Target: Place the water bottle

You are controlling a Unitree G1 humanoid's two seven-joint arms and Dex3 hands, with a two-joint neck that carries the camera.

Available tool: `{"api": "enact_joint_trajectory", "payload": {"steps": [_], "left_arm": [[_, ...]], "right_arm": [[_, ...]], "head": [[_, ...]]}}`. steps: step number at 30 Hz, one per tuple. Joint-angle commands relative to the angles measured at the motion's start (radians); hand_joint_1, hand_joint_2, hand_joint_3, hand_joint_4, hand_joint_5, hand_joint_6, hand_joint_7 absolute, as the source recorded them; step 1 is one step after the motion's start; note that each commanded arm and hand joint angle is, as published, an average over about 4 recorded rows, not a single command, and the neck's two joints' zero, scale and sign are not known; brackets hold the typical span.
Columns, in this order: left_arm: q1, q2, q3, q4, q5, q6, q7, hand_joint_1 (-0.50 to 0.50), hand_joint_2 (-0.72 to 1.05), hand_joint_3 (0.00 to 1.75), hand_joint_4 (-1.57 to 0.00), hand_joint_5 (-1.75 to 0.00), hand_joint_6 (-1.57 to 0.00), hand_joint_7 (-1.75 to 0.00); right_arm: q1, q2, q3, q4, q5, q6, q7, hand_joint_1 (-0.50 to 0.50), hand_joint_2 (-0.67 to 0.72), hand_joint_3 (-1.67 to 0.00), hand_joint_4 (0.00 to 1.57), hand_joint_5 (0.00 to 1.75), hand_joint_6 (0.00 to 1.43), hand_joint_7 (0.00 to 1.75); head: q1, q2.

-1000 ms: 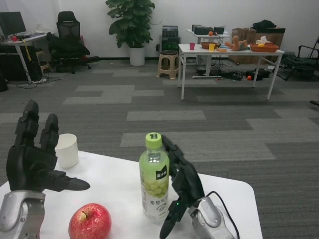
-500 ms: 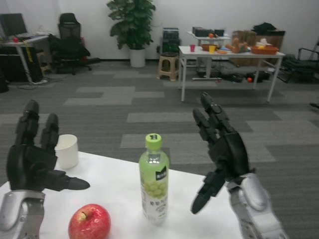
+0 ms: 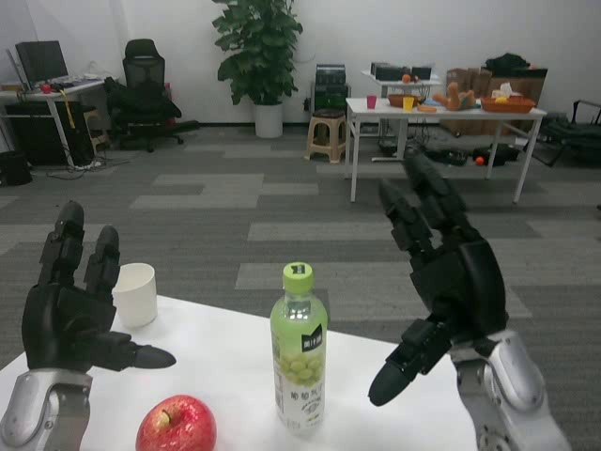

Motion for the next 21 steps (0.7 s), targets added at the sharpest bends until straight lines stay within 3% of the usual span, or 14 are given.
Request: {"api": "enact_joint_trajectory", "payload": {"steps": [1,21], "left_arm": [[0.013,0.009,0.012,-0.007,-0.002,0.003,0.001,-0.48,-0.19,0.09,0.00,0.00,0.00,0.00],[0.016,0.010,0.012,-0.016,-0.002,0.003,0.001,-0.49,-0.19,0.09,0.00,0.00,0.00,0.00]], "right_arm": [[0.004,0.005,0.012,-0.006,0.022,-0.045,-0.022,-0.44,0.34,0.00,0.00,0.00,0.00,0.00],[0.004,-0.001,0.037,-0.006,0.034,-0.063,-0.024,-0.46,0.34,0.00,0.00,0.00,0.00,0.00]], "head": [[-0.002,0.001],[-0.002,0.001]]}}
